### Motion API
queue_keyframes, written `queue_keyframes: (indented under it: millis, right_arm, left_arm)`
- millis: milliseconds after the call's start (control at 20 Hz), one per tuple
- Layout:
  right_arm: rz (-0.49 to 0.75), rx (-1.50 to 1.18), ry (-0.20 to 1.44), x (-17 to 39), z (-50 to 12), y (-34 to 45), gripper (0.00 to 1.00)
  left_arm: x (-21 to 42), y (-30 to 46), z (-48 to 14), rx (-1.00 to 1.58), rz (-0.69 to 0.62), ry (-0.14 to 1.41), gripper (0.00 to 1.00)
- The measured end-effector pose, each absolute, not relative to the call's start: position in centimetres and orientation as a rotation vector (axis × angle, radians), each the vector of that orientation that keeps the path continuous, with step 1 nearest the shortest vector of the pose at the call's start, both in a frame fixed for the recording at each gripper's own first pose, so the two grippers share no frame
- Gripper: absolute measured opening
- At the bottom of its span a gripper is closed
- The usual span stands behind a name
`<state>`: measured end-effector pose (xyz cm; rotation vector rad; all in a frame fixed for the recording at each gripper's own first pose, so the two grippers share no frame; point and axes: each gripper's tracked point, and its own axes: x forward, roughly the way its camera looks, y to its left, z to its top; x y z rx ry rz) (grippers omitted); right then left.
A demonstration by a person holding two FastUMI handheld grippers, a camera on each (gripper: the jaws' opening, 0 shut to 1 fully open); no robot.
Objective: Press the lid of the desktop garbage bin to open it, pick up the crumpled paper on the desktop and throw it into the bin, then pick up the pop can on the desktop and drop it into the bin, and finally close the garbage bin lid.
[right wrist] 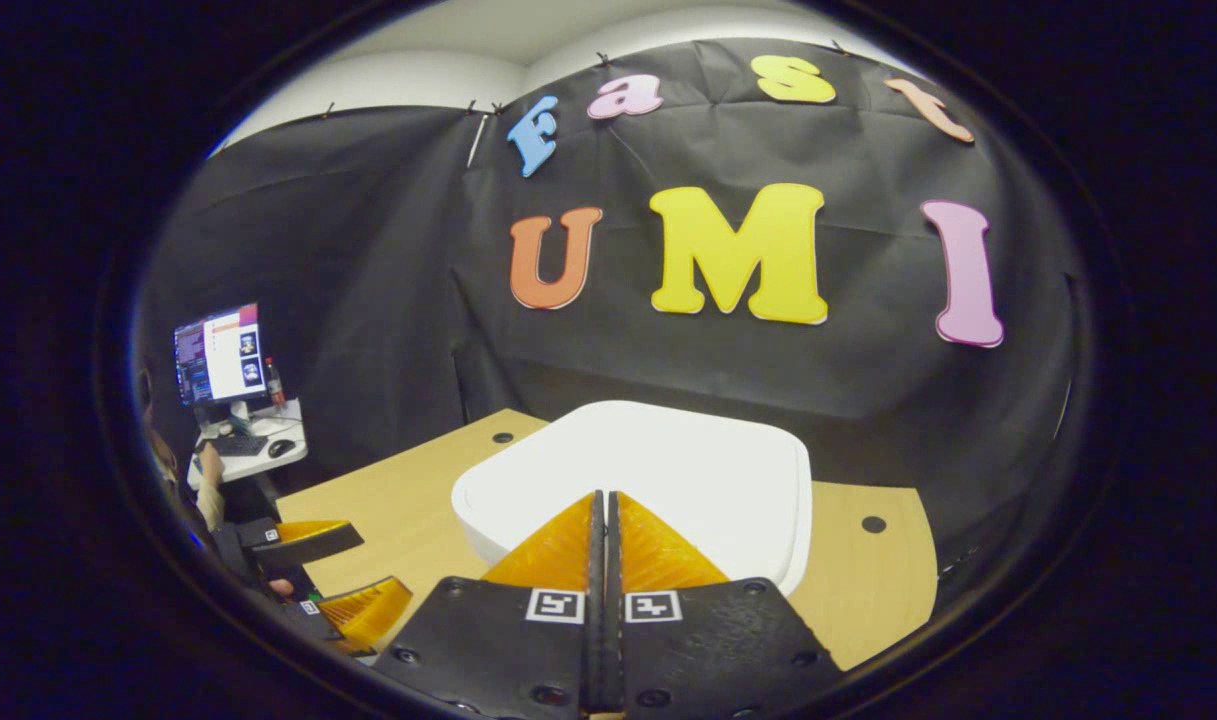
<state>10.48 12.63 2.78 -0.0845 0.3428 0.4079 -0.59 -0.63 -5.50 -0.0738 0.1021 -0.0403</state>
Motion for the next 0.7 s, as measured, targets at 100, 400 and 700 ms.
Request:
queue_keyframes:
  millis: [100, 400, 700]
  right_arm:
    - [0.375, -0.069, 0.278, 10.2, 4.0, 12.2, 0.01]
    - [0.343, -0.013, 0.122, 9.9, 7.7, 11.1, 0.82]
    - [0.289, 0.028, 0.053, 7.6, 9.5, 8.6, 0.96]
  left_arm:
    - [-0.7, -0.9, -5.7, -0.062, -0.041, 0.097, 0.99]
    - [-0.9, -2.0, -6.5, -0.051, -0.055, 0.117, 0.99]
    - [-1.5, -1.5, -6.7, -0.049, -0.035, 0.118, 0.99]
